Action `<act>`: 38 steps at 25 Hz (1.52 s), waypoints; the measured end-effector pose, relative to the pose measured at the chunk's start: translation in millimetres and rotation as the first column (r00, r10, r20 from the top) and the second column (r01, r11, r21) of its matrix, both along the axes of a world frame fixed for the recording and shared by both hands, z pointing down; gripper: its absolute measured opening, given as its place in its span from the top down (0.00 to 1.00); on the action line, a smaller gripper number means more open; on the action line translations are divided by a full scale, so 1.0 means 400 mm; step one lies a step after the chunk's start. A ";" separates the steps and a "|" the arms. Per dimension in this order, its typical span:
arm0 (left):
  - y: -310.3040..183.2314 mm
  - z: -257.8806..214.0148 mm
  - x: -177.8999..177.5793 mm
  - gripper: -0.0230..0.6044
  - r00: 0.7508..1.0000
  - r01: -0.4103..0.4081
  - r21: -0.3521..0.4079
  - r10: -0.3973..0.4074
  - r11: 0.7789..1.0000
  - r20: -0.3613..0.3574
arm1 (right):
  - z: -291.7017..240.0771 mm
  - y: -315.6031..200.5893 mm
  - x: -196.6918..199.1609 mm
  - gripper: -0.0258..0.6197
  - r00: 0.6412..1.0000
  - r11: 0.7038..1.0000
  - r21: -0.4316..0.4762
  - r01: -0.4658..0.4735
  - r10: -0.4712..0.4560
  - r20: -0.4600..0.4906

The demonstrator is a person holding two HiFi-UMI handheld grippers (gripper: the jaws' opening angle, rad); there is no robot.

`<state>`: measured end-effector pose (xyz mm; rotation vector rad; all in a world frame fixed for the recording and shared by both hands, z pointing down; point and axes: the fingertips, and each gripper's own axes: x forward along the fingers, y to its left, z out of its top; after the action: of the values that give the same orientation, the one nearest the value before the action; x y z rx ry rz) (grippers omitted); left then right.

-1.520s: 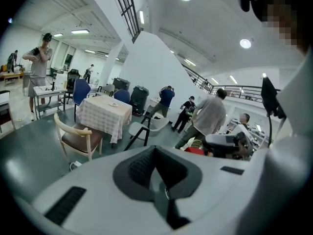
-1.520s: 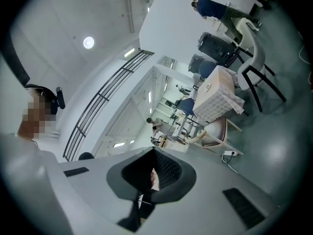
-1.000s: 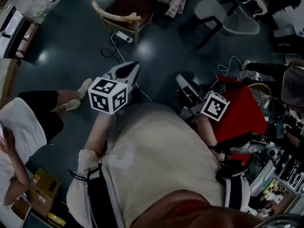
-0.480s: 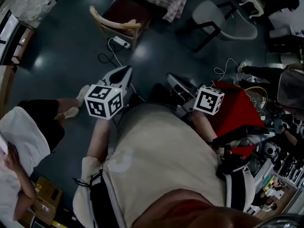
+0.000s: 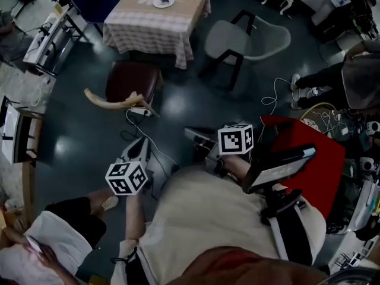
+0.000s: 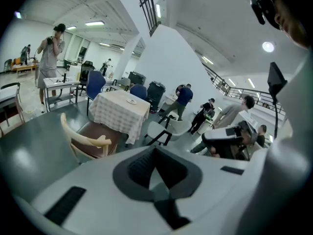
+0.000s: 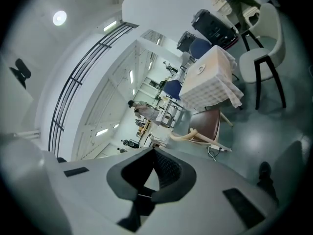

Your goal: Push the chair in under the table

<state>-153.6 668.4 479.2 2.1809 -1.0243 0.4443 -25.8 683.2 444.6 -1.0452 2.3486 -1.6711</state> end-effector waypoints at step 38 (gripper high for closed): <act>-0.451 0.308 -0.160 0.96 0.832 0.520 -0.158 -0.457 0.839 0.314 | 0.041 -0.464 0.312 0.95 0.982 0.996 0.034 0.080 -0.073 -0.175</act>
<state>-217.8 488.1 602.3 1.5863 -1.5429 0.5859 98.8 497.6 460.8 -1.1508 2.5502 -1.6096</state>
